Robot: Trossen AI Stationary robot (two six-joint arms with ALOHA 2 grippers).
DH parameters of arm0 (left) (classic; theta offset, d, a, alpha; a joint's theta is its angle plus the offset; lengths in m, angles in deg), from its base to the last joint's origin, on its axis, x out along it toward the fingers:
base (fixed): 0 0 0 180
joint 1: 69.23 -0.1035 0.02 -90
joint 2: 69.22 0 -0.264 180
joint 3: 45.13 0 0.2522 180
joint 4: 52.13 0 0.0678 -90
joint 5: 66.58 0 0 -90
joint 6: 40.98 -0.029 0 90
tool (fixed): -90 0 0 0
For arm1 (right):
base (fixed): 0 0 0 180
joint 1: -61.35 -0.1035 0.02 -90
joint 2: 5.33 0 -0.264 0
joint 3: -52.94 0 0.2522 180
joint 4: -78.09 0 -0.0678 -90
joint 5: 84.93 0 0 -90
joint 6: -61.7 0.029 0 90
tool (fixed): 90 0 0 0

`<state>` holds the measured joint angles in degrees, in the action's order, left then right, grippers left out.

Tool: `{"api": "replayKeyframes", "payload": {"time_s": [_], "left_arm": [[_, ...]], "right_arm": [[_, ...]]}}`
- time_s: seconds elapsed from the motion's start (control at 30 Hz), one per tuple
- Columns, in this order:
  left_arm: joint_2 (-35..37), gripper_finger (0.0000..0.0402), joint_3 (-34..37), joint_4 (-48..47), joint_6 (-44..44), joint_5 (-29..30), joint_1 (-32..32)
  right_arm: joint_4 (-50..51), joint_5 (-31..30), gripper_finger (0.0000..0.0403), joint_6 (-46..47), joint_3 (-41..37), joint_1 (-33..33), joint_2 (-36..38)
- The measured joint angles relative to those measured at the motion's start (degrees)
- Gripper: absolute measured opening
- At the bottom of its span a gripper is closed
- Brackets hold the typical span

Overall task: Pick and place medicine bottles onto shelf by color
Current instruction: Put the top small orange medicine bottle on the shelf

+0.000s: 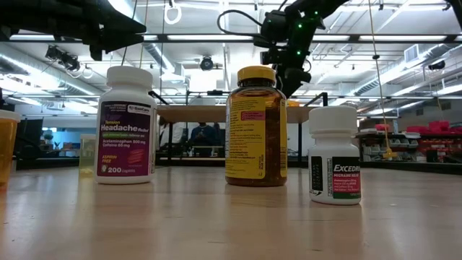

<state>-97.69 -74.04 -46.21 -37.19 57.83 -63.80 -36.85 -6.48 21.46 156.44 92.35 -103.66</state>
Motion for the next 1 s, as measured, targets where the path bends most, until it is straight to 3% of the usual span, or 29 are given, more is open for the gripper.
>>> {"api": "replayKeyframes", "payload": {"time_s": [0.63, 1.0], "left_arm": [[-0.02, 0.0176, 0.0, 0.0, -0.02, 0.0, 0.0], [0.0, 0.0174, 0.0, 0.0, -0.02, 0.0, 0.0]], "right_arm": [[-1.79, -0.79, 0.0141, 0.74, 0.02, 0.26, 0.02], [1.16, 2.49, 0.0208, 3.74, 0.03, 3.26, 0.0]]}}
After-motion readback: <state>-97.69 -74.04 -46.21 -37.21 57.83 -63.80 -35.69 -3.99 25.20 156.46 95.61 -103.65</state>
